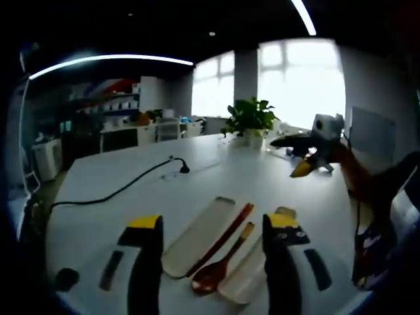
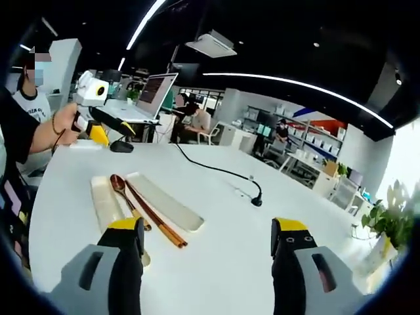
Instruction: Arrange the utensils inside the cutlery case until each visible utensil rests in its matching compartment.
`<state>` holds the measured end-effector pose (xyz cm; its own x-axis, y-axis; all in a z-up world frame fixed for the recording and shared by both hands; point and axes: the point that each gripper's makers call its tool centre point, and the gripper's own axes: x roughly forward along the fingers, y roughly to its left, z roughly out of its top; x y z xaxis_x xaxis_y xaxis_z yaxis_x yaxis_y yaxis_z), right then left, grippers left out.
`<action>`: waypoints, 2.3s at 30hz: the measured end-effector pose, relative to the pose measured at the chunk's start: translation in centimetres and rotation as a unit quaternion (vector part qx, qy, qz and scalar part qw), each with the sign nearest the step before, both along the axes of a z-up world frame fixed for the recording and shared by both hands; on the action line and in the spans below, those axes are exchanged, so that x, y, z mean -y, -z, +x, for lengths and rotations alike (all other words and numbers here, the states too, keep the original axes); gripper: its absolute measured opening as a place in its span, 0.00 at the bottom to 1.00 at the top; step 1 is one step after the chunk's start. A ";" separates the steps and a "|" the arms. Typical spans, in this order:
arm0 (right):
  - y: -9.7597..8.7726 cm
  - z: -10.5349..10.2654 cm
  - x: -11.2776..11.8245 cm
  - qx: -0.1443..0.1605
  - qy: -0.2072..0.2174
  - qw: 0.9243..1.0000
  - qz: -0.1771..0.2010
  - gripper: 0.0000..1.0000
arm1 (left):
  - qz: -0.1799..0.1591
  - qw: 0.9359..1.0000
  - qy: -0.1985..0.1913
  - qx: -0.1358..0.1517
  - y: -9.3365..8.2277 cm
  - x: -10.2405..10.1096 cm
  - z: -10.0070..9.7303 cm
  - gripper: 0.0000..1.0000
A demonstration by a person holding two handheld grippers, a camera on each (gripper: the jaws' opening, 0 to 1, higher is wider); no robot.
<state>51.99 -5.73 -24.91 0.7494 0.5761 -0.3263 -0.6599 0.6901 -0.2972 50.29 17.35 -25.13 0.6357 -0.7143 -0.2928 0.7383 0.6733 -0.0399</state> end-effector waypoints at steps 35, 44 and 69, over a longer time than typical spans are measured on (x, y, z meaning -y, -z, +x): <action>10.7 0.9 -6.6 -0.181 -0.227 0.922 -0.256 0.15 | 0.157 0.982 0.095 -0.054 8.4 4.7 2.3 0.27; 12.2 0.3 -7.5 -0.235 -0.255 0.896 -0.277 0.11 | 0.164 0.981 0.091 -0.053 8.9 4.4 2.2 0.22; 13.1 0.0 -7.4 -0.261 -0.321 0.868 -0.275 0.04 | 0.086 0.994 0.028 -0.057 5.7 -0.9 2.8 0.31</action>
<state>51.95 1.71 -38.03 -0.0021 0.4700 -0.8827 -0.9997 -0.0217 -0.0092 53.06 18.23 -30.79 0.5516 -0.6813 -0.4811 0.7724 0.6350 -0.0135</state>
